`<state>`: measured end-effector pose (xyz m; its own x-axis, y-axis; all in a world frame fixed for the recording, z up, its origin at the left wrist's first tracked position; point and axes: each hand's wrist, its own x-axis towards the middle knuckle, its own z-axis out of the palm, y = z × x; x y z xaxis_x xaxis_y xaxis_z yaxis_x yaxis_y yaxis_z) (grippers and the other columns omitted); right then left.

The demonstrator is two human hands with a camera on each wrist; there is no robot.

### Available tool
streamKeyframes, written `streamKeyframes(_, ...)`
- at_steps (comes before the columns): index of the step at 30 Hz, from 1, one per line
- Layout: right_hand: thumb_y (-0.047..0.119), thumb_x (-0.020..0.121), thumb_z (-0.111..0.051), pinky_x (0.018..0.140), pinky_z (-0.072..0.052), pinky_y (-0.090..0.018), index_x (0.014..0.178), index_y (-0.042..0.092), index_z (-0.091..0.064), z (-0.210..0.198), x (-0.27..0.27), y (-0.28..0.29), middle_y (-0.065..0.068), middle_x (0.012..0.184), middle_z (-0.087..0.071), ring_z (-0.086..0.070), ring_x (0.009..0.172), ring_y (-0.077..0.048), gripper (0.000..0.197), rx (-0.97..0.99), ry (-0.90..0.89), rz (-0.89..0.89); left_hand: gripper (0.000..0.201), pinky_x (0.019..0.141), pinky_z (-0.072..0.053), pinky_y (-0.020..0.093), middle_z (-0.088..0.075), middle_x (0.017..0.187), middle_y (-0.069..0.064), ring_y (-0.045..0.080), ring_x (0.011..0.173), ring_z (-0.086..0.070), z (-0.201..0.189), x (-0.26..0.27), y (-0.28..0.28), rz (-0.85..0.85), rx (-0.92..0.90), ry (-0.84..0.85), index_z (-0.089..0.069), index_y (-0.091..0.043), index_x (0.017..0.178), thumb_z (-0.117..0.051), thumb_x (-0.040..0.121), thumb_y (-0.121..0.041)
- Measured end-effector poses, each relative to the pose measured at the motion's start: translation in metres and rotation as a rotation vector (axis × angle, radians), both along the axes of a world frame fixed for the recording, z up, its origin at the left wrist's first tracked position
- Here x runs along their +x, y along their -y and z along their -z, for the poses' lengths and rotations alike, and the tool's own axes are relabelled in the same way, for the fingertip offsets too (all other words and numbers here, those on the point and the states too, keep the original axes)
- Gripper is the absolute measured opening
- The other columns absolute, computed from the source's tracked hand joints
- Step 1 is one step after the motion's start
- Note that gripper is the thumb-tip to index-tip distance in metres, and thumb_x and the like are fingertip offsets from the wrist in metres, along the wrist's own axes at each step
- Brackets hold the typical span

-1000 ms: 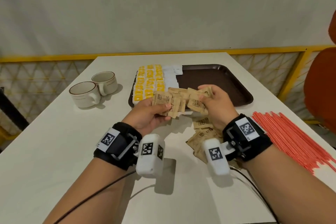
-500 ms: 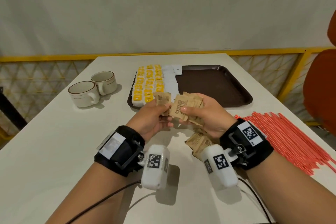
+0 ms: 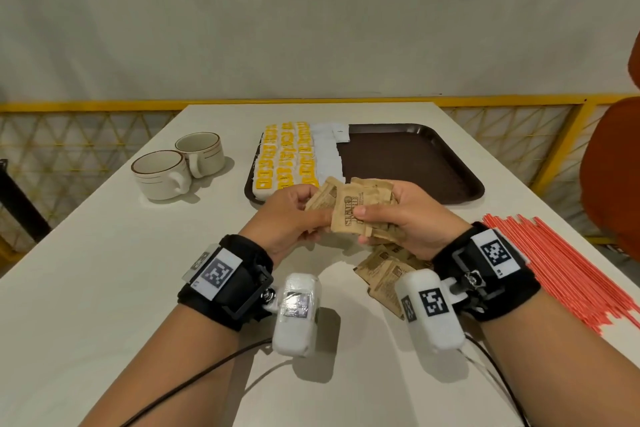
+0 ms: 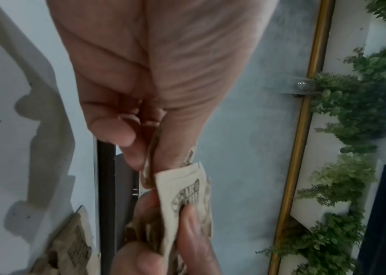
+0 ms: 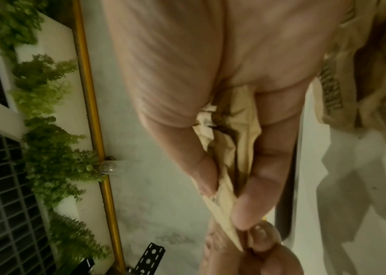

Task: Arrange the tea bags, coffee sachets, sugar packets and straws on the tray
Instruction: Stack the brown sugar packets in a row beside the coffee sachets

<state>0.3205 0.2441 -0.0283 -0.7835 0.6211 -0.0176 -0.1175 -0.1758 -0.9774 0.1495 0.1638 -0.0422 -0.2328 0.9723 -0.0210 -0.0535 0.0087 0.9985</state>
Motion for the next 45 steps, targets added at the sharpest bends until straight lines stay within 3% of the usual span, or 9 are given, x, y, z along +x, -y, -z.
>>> streamKeyframes(4, -0.007, 0.084, -0.059, 0.057, -0.059, -0.028, 0.108, 0.002, -0.064, 0.002, 0.0, -0.007, -0.02, 0.105, -0.07, -0.07, 0.082, -0.024, 0.026, -0.034, -0.081, 0.159, 0.008, 0.055, -0.052, 0.024, -0.064, 0.072, 0.007, 0.014, 0.061, -0.059, 0.002, -0.002, -0.004, -0.156, 0.024, 0.118, -0.057, -0.006, 0.082, -0.06, 0.089, -0.003)
streamKeyframes(8, -0.008, 0.087, -0.058, 0.057, -0.057, -0.027, 0.109, -0.001, -0.063, 0.004, -0.004, -0.007, -0.019, 0.103, -0.071, -0.07, 0.076, -0.021, 0.024, 0.033, -0.111, 0.271, 0.013, 0.058, -0.055, 0.027, -0.06, 0.08, 0.011, 0.016, 0.063, -0.061, 0.001, -0.001, -0.007, -0.193, -0.02, 0.212, -0.057, -0.005, 0.085, -0.054, 0.095, -0.012)
streamKeyframes(16, -0.009, 0.083, -0.063, 0.058, -0.056, -0.028, 0.101, 0.009, -0.071, 0.004, -0.004, -0.001, -0.011, 0.087, -0.073, -0.067, 0.071, -0.019, 0.027, 0.24, -0.048, 0.149, 0.073, 0.045, -0.052, 0.023, -0.065, 0.062, 0.012, 0.018, 0.047, -0.062, -0.013, -0.013, -0.001, 0.064, -0.254, 0.548, -0.069, 0.004, 0.079, -0.042, 0.087, -0.064)
streamKeyframes(18, -0.01, 0.081, -0.064, 0.06, -0.056, -0.029, 0.098, 0.01, -0.073, 0.004, -0.003, -0.001, -0.011, 0.095, -0.073, -0.065, 0.075, -0.024, 0.028, 0.319, -0.029, 0.093, 0.06, 0.042, -0.049, 0.021, -0.063, 0.061, 0.011, 0.017, 0.044, -0.059, -0.014, -0.012, 0.001, 0.074, -0.293, 0.541, -0.067, 0.001, 0.076, -0.054, 0.08, -0.057)
streamKeyframes(21, -0.009, 0.08, -0.064, 0.061, -0.056, -0.029, 0.098, 0.009, -0.073, 0.003, -0.003, 0.0, -0.013, 0.096, -0.072, -0.066, 0.079, -0.025, 0.027, 0.336, -0.03, 0.067, 0.027, 0.04, -0.048, 0.017, -0.063, 0.061, 0.007, 0.01, 0.043, -0.057, -0.016, -0.005, 0.004, 0.052, -0.285, 0.514, -0.063, -0.002, 0.079, -0.067, 0.071, -0.028)
streamKeyframes(25, -0.005, 0.082, -0.061, 0.056, -0.055, -0.025, 0.106, 0.007, -0.065, 0.0, -0.001, -0.004, -0.012, 0.094, -0.072, -0.068, 0.073, -0.017, 0.027, 0.149, -0.13, 0.171, 0.005, 0.048, -0.054, 0.021, -0.069, 0.073, 0.012, 0.013, 0.057, -0.066, -0.011, -0.006, 0.002, -0.035, -0.103, 0.46, -0.061, -0.006, 0.089, -0.059, 0.087, -0.01)
streamKeyframes(32, 0.006, 0.067, -0.073, 0.051, -0.053, -0.024, 0.112, 0.004, -0.061, 0.001, 0.002, -0.011, -0.02, 0.102, -0.07, -0.068, 0.079, -0.027, 0.047, 0.053, -0.091, 0.208, 0.011, 0.061, -0.057, 0.023, -0.073, 0.083, 0.009, 0.016, 0.069, -0.065, -0.005, -0.009, 0.0, -0.13, 0.039, 0.239, -0.068, -0.006, 0.093, -0.057, 0.09, -0.003)
streamKeyframes(40, -0.006, 0.073, -0.074, 0.044, -0.047, -0.023, 0.106, 0.001, -0.061, 0.008, -0.002, -0.01, -0.023, 0.093, -0.069, -0.063, 0.056, -0.016, 0.035, 0.101, 0.063, 0.169, 0.018, 0.058, -0.055, 0.023, -0.071, 0.079, 0.01, 0.015, 0.067, -0.065, -0.007, 0.001, 0.0, 0.014, -0.009, 0.195, -0.067, -0.005, 0.098, -0.05, 0.095, -0.006)
streamKeyframes(45, -0.006, 0.072, -0.075, 0.045, -0.048, -0.024, 0.103, 0.002, -0.062, 0.009, -0.003, -0.009, -0.018, 0.086, -0.069, -0.063, 0.058, -0.018, 0.035, 0.114, 0.108, 0.122, 0.026, 0.081, -0.053, 0.039, -0.059, 0.109, 0.026, 0.027, 0.091, -0.062, -0.007, 0.005, -0.001, 0.091, -0.072, 0.282, -0.058, 0.0, 0.106, -0.061, 0.087, -0.016)
